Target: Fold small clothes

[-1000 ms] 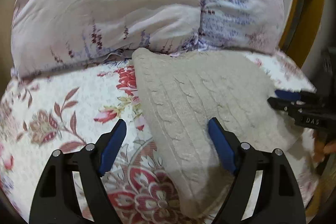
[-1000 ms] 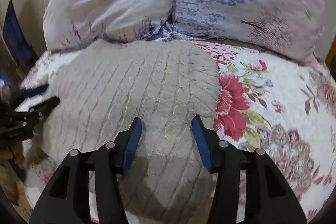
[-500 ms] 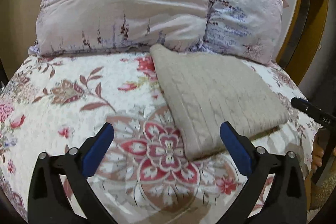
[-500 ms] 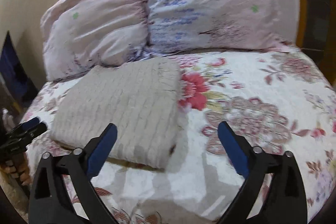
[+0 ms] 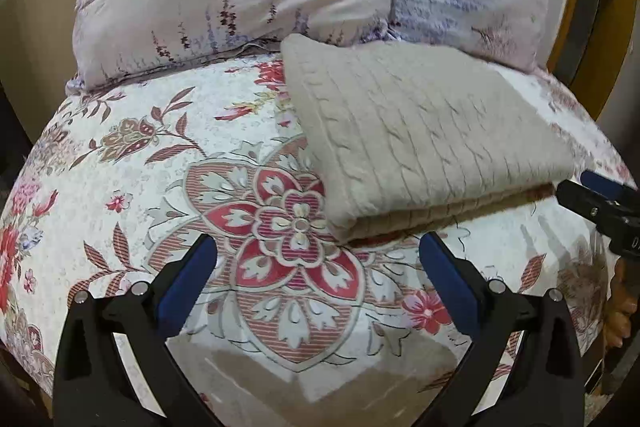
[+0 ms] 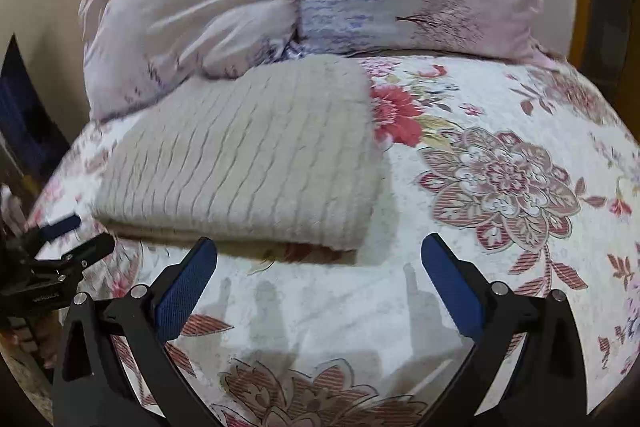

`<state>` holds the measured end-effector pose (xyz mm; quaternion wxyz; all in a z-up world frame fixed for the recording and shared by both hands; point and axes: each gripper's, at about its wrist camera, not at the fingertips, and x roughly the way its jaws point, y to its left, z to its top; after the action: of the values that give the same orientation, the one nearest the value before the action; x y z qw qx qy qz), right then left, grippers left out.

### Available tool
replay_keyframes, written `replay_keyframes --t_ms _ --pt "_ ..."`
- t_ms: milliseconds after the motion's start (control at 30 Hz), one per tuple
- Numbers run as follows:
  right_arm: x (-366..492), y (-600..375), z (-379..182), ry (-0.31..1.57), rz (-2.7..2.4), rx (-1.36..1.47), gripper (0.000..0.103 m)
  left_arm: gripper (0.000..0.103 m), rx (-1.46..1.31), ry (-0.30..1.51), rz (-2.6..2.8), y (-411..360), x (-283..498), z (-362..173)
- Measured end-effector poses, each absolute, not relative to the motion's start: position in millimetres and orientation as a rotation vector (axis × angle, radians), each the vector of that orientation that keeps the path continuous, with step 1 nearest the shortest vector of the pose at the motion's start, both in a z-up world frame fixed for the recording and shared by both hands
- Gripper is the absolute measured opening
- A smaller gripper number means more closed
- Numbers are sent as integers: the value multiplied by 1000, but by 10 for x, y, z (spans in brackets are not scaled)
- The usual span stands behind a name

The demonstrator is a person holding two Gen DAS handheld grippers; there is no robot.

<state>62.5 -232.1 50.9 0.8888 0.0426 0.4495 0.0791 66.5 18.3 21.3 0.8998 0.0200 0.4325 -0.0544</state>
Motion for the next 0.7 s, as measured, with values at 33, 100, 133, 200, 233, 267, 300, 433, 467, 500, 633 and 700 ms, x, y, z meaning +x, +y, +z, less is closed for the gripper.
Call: replay_keyframes --t_ms 33,100,133,200,233,267,300,433,467,500,633,700 --pt "626 -2299 499 941 166 85 102 101 44 906 -115 156 672 192" --pt "637 -2255 461 966 159 79 102 101 43 921 -113 138 699 160" --pt "639 -2240 446 973 151 74 102 101 43 930 -109 130 712 141" --pt "645 -2202 408 992 127 50 102 101 42 944 -106 121 734 108" --pt "645 -2184 390 1000 114 39 102 101 43 950 -105 116 737 96" --pt "652 -2171 374 1008 103 30 102 101 46 956 -102 110 745 81" --pt "657 -2161 357 1018 97 26 102 101 49 961 -100 105 750 70" --pt "679 -2131 318 1045 83 22 102 101 56 968 -93 92 765 59" --pt "681 -2116 319 1048 79 15 102 101 60 971 -91 87 773 57" --pt "684 -2104 319 1051 76 10 102 101 66 972 -89 80 781 54" --pt "693 -2064 315 1059 64 -13 102 101 65 972 -89 77 799 54" --pt "688 -2060 315 1061 62 -14 102 101 64 969 -88 76 797 53"
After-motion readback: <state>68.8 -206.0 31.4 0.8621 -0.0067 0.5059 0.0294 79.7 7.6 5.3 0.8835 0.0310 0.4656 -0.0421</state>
